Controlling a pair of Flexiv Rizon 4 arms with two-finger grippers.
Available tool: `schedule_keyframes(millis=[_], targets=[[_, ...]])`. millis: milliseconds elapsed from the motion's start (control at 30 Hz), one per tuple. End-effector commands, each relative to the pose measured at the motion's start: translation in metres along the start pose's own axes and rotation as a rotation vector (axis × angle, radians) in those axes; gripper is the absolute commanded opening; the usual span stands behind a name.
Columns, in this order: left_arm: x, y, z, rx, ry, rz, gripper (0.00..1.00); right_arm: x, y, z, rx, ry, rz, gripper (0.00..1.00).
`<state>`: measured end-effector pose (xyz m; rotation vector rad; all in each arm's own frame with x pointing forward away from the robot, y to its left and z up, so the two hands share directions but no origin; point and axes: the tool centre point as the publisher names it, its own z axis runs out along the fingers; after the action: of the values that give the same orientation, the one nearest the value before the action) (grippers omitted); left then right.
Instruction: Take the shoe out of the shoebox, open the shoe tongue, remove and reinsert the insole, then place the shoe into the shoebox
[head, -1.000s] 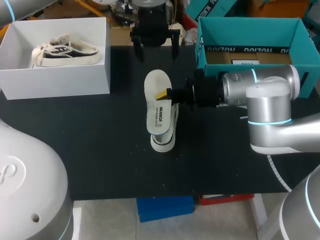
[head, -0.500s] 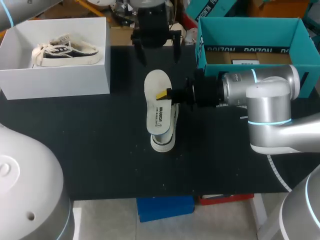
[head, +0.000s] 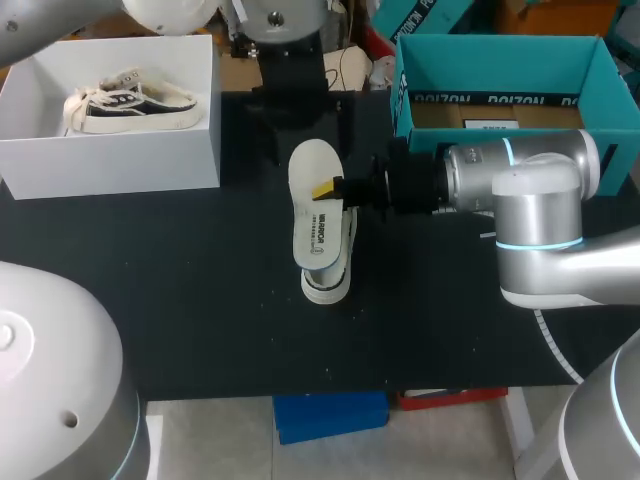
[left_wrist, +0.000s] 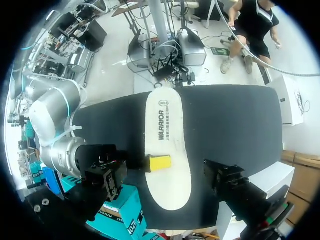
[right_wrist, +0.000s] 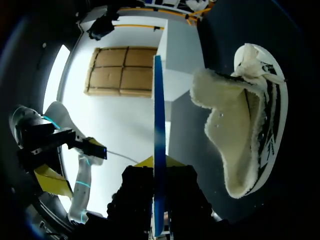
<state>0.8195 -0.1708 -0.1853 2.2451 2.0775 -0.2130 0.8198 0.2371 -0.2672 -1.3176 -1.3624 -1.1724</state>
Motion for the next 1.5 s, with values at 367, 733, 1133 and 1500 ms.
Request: schedule_keyframes(millis=[367, 733, 1133, 1500], targets=[[0.017, -0.05, 0.001, -0.062, -0.343, -0.023, 1.0, 0.0, -0.001, 0.001, -0.002, -0.003, 0.001, 0.0], [0.042, -0.052, -0.007, 0.037, -1.025, -0.124, 1.0, 0.0, -0.001, 0.001, -0.002, -0.003, 0.001, 0.0], [0.048, -0.05, -0.004, 0.122, -1.196, -0.156, 1.0, 0.0, -0.001, 0.001, -0.002, -0.003, 0.001, 0.0], [0.048, -0.05, -0.004, 0.122, -1.196, -0.156, 1.0, 0.0, -0.001, 0.001, -0.002, -0.003, 0.001, 0.0]])
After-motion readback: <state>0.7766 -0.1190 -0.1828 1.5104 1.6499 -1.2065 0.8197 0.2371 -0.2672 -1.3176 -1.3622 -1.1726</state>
